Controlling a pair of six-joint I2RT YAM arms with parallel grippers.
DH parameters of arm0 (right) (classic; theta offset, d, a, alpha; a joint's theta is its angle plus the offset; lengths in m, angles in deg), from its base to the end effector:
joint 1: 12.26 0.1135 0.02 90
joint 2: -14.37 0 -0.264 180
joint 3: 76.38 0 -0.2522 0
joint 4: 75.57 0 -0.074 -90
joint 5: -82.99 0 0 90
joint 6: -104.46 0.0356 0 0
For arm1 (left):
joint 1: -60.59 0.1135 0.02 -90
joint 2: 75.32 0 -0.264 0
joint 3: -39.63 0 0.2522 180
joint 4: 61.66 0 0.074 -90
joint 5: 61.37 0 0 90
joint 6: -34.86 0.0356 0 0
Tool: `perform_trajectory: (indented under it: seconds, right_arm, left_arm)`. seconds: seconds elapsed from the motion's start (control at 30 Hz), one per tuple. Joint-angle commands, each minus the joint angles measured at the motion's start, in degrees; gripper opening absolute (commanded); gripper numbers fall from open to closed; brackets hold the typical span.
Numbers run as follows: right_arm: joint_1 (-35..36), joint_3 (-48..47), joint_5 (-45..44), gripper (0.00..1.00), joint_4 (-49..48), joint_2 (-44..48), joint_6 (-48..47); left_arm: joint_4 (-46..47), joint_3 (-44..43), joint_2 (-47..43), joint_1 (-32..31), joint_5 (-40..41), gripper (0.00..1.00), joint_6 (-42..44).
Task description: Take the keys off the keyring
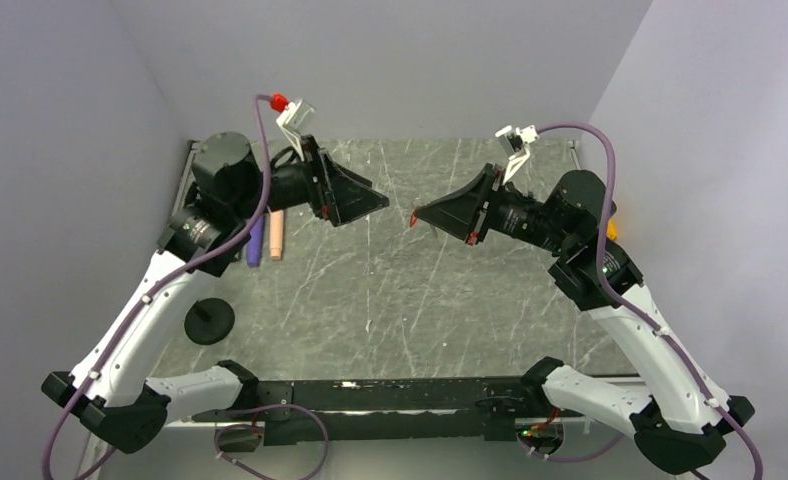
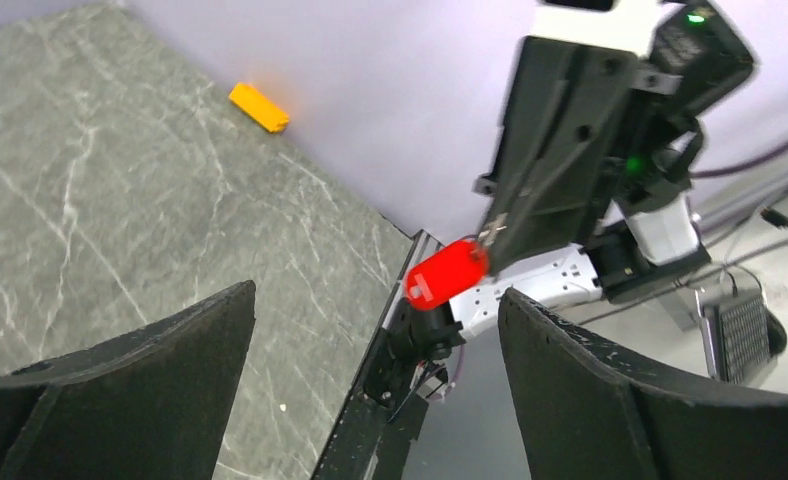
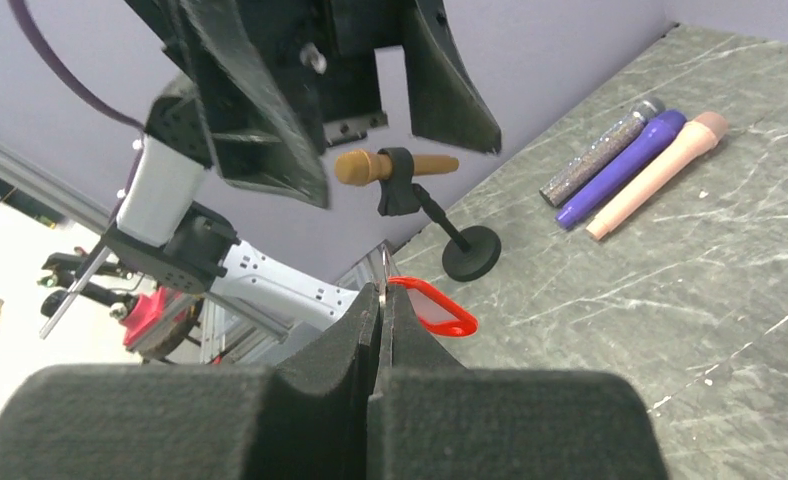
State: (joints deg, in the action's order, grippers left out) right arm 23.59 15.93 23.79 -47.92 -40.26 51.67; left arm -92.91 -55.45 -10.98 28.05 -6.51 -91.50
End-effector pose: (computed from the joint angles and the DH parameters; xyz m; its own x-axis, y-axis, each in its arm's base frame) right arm 0.1374 0.1218 0.4762 -0.4932 0.2845 -0.8221 -0.7759 0.2833 0.5636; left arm 0.1791 -0.1386 0.4795 -0.5545 -0.2213 -0.8022 0.7405 0.3087 -0.5970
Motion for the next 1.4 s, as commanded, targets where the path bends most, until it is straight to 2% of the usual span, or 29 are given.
perform_trajectory:
  seconds: [0.0,0.27,0.53,0.83,1.03,1.37]
  right_arm:
    - [-0.33,-2.03,4.63,0.0,0.96,-0.26,-1.0]
    - [-0.75,2.51,4.86,0.0,-0.62,2.33,1.1]
    - [-2.57,5.04,3.61,0.0,0.67,3.67,0.96]
    - [-2.64,14.64,1.48,0.0,-3.03,8.05,5.66]
    - [-2.64,13.93,-0.04,0.0,0.59,10.07,4.91]
    - [-2.69,13.81,-1.86,0.0,4.95,12.16,4.51]
  left_arm:
    - [-1.72,-8.04,2.0,1.57,-10.88,0.95,5.92]
    - [-0.68,-12.13,6.29,1.92,-11.73,0.9,5.22]
    - [5.92,-13.42,11.57,1.87,-12.8,0.81,1.35]
    - [3.02,-13.15,14.75,-0.09,-10.82,0.78,5.23]
    - [2.73,-14.95,16.51,-0.75,-10.34,0.76,4.3]
    - [-5.68,-16.38,14.45,-2.47,-5.31,0.78,11.64]
